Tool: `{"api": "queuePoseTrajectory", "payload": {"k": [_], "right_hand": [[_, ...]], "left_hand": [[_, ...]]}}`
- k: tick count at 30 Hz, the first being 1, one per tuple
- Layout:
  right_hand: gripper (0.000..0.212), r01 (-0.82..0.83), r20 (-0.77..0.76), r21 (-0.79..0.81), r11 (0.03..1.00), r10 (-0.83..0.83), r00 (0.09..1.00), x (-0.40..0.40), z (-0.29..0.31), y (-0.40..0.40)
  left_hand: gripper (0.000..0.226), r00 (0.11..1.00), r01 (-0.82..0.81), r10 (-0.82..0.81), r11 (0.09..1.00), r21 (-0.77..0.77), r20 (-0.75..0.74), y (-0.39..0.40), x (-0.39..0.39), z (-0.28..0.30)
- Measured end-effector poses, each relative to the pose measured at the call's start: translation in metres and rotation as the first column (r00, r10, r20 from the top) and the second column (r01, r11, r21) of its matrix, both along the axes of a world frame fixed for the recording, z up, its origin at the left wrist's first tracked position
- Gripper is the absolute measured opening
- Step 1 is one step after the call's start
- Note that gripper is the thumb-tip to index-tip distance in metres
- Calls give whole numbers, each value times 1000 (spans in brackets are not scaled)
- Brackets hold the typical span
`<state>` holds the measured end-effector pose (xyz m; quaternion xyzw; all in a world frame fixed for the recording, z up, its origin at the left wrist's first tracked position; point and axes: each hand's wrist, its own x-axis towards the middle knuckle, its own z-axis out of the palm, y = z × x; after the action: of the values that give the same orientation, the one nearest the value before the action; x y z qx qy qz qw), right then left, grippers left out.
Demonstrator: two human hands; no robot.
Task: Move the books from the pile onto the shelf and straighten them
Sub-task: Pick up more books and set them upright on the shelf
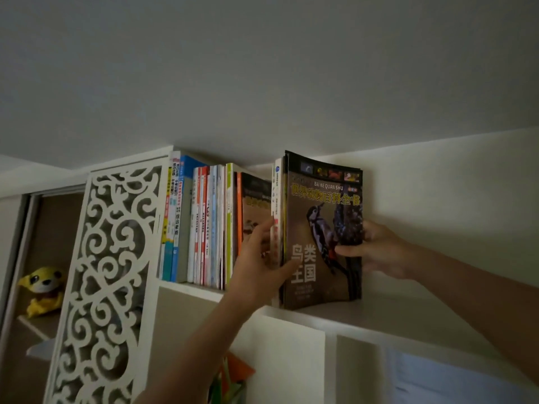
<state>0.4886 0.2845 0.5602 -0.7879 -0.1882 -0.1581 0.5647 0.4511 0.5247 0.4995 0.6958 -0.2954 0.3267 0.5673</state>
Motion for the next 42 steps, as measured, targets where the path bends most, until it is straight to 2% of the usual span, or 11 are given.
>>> {"api": "queuePoseTrajectory", "payload": {"k": [3, 10, 14, 17, 19, 23, 26, 29, 35, 40, 42], "right_hand": [[58, -43, -28, 12, 999, 44, 999, 20, 1, 13], [59, -178, -116, -36, 983, 173, 978, 60, 14, 42], [62, -122, -54, -84, 989, 118, 992, 67, 17, 50], [82, 210, 241, -266, 941, -146, 959, 60, 11, 58], [86, 335, 438, -394, 856, -146, 887, 48, 3, 70], [105, 3, 191, -520, 854, 113, 975, 16, -19, 91], [128, -24, 162, -550, 835, 135, 978, 15, -29, 97], [147, -3, 167, -536, 844, 110, 980, 21, -33, 102], [134, -12, 193, -431, 902, 105, 976, 20, -44, 99], [140, 8, 189, -417, 909, 78, 979, 21, -45, 107], [135, 1, 186, -399, 917, 79, 979, 21, -44, 109]], "left_hand": [[79, 971, -235, 230, 970, 64, 72, 13, 14, -1], [81, 852, -519, 504, 848, 109, 141, 23, 36, 0], [84, 859, -506, 484, 851, 140, 168, 24, 38, -1], [77, 852, -501, 444, 845, 185, 277, 25, 37, -9], [70, 847, -495, 401, 835, 242, 348, 28, 34, -15], [69, 872, -469, 330, 774, 424, 363, 48, 33, -18], [82, 885, -459, 319, 727, 512, 340, 57, 40, -15], [86, 846, -525, 372, 701, 483, 381, 51, 41, -14], [94, 842, -535, 382, 685, 495, 382, 56, 42, -15], [91, 741, -668, 468, 579, 468, 481, 55, 37, -10], [90, 756, -653, 469, 594, 469, 457, 54, 34, -7]]}}
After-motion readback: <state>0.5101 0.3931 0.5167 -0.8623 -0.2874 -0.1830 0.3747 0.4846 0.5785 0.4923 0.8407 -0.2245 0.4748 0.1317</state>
